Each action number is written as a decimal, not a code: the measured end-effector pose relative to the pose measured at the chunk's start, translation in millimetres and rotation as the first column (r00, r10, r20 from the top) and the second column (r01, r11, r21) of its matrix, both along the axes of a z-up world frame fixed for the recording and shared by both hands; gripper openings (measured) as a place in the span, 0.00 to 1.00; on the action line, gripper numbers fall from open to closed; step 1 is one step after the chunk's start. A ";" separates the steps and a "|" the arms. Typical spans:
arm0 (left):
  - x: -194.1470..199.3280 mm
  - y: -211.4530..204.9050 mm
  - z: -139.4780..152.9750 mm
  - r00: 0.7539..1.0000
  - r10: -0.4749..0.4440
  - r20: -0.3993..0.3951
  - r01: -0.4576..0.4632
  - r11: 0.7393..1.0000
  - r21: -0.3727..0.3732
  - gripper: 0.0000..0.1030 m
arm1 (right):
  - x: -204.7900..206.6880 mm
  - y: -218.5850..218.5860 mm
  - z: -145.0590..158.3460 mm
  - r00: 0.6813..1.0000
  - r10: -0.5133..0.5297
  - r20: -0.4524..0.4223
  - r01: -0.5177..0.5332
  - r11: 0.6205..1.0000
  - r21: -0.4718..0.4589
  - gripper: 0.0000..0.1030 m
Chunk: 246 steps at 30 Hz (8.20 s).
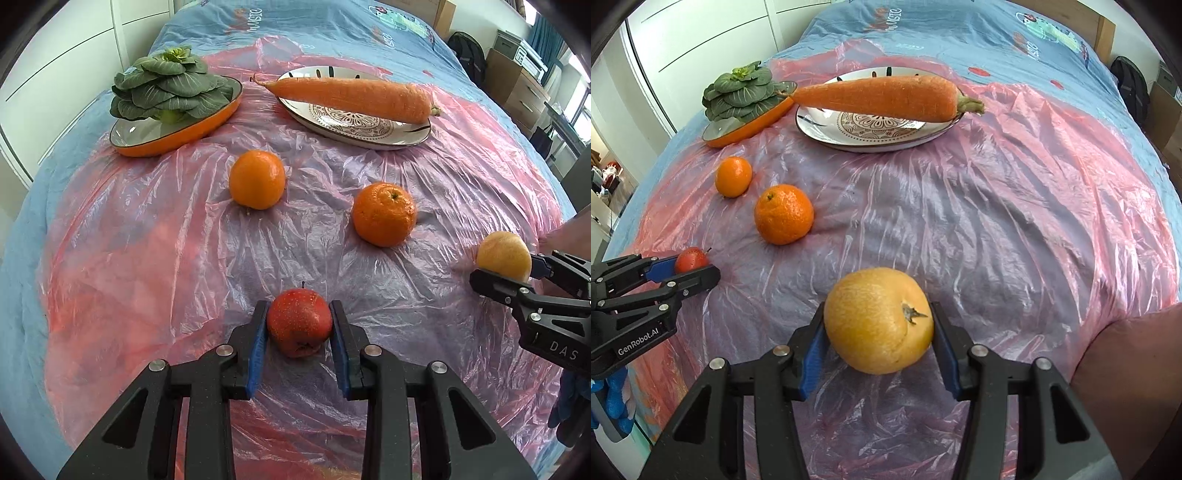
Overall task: Organize fruits
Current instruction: 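Grasp the red apple with the left tool while the right tool grasps the yellow pear, then carry the apple and pear with both tools over the green tray, then open the left tool to drop the apple while the right tool releases the pear, then move both open tools back from the tray toward the remaining fruits, then grasp a tangerine with the left tool while the right tool grasps the other tangerine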
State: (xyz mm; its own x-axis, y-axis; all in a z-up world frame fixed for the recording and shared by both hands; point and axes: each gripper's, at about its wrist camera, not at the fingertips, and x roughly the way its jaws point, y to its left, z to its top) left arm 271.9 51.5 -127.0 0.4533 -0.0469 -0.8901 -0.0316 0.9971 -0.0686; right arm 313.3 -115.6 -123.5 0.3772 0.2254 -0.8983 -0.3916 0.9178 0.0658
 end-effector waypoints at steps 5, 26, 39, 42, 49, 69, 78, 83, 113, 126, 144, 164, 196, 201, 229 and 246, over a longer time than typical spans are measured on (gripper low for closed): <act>-3.2 3.4 18.2 0.999 0.008 0.036 -0.008 1.000 -0.001 0.26 | -4.7 -8.8 20.7 0.999 -0.033 0.027 0.032 0.998 0.055 0.60; -64.0 -71.9 52.7 0.980 -0.192 0.050 0.191 0.981 0.035 0.26 | -123.1 -54.0 46.4 0.994 -0.092 -0.066 0.103 0.976 0.194 0.61; -105.7 -162.1 51.0 0.920 -0.391 0.000 0.391 0.920 0.017 0.26 | -190.8 -121.3 40.5 0.971 -0.182 -0.156 0.211 0.958 0.194 0.61; -112.3 -185.6 52.7 0.898 -0.441 -0.004 0.441 0.898 0.013 0.26 | -201.6 -141.7 42.5 0.963 -0.216 -0.162 0.245 0.951 0.188 0.61; -131.6 -243.4 56.7 0.837 -0.547 -0.009 0.547 0.837 -0.001 0.26 | -221.8 -203.1 49.3 0.931 -0.327 -0.163 0.353 0.920 0.167 0.61; -139.1 -449.8 81.6 0.675 -0.734 0.080 0.738 0.667 -0.105 0.26 | -221.9 -411.9 86.3 0.771 -0.637 0.014 0.630 0.765 0.129 0.60; -60.9 -504.8 74.5 0.758 -0.642 0.116 0.651 0.757 -0.060 0.26 | -172.5 -462.7 71.7 0.777 -0.628 0.051 0.618 0.775 0.134 0.61; -28.3 -523.0 54.9 0.796 -0.597 0.095 0.601 0.799 -0.020 0.26 | -145.0 -474.8 58.0 0.806 -0.590 0.042 0.582 0.804 0.122 0.61; 3.0 -545.5 11.4 0.832 -0.554 0.001 0.553 0.831 0.051 0.28 | -110.8 -470.5 18.4 0.820 -0.571 0.041 0.571 0.821 0.022 0.64; -19.9 -534.9 42.7 0.810 -0.584 0.058 0.581 0.812 0.061 0.40 | -145.2 -462.0 57.3 0.782 -0.614 0.111 0.615 0.788 0.032 0.80; -115.6 -507.8 75.9 0.687 -0.720 0.093 0.724 0.690 -0.007 0.41 | -241.7 -447.5 72.9 0.682 -0.728 0.074 0.731 0.681 -0.045 0.83; -164.3 -366.5 102.0 0.730 -0.674 0.112 0.675 0.737 0.033 0.43 | -271.7 -313.2 67.3 0.803 -0.596 -0.019 0.594 0.802 -0.058 0.83; -95.5 -119.6 66.1 0.955 -0.290 0.057 0.286 0.956 0.069 0.47 | -189.5 -101.5 54.3 0.979 -0.193 -0.064 0.193 0.981 -0.004 0.83; -56.0 -69.6 61.3 0.981 -0.180 0.070 0.176 0.982 0.065 0.47 | -161.0 -69.0 50.8 0.991 -0.124 -0.047 0.124 0.992 0.017 0.83; 77.8 32.1 7.0 0.998 -0.056 0.041 0.053 0.997 0.054 0.47 | 23.7 81.3 10.6 0.992 0.122 0.023 -0.124 0.991 0.060 0.83; 95.6 35.2 -13.0 0.998 -0.067 0.010 0.066 0.996 0.056 0.45 | 43.7 96.3 -21.2 0.987 0.160 -0.029 -0.160 0.987 0.004 0.49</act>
